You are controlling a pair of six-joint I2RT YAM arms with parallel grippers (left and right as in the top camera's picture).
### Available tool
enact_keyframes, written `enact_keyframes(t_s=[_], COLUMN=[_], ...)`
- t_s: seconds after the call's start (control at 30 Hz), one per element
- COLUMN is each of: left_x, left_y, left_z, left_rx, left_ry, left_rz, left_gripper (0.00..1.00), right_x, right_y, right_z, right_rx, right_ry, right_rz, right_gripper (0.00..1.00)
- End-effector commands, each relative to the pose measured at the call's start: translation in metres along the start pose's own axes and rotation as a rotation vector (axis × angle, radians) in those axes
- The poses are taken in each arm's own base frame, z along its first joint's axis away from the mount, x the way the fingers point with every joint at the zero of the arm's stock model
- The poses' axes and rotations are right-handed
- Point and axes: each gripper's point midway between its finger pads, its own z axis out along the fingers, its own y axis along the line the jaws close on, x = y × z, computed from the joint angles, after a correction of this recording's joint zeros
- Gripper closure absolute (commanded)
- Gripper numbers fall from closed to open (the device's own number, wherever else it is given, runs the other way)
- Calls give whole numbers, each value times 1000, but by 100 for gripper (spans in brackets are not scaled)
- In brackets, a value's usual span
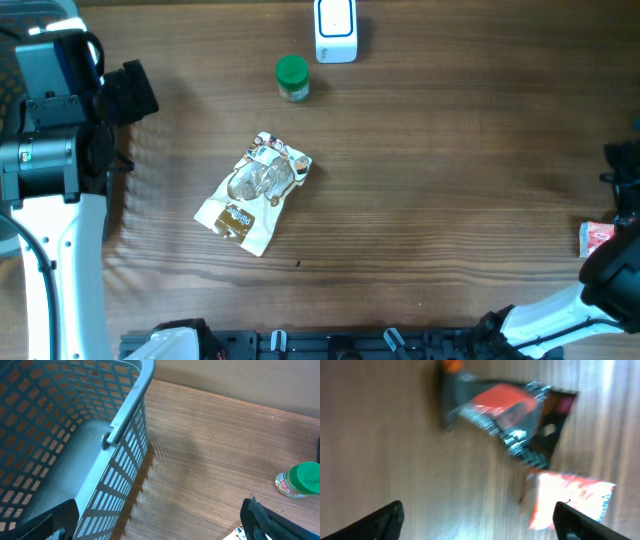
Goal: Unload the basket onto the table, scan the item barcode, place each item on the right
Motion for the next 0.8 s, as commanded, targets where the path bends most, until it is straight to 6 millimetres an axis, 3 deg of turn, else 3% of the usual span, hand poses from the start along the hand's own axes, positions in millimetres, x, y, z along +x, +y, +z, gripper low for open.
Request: enact_keyframes(t_s=[0.0, 0.1, 0.17, 0.2, 0.3, 0.5, 0.6, 0.77], left_x=[-4, -4, -4, -4, -4, -4, -4, -4], left_y=[4, 4, 4, 4, 4, 4, 4, 4], left_z=[-5, -5, -5, -5, -5, -5, -5, -5], left_rx=[-8, -8, -8, -8, -8, -8, -8, -8], left_ry=[-19, -18, -19, -19, -18, -18, -18, -19], left_rz=[-5, -4, -5, -5, -4, -4, -4, -4], left_gripper=[0, 0, 0, 0, 0, 0, 0, 0], right_x=[19, 71, 122, 161, 262, 443, 489, 526], right_y=[53, 90, 111, 120, 135, 183, 201, 228], right_z=[-73, -122, -145, -154, -165, -179, -171, -190], right_rx=[-236, -366, -425, -448, -500, -781, -834, -929], right_ry=[-30, -46, -24, 9, 94, 231, 281, 268], right_rz=[-85, -194, -273, -314, -410, -691, -736, -808], right_gripper=[0, 0, 0, 0, 0, 0, 0, 0])
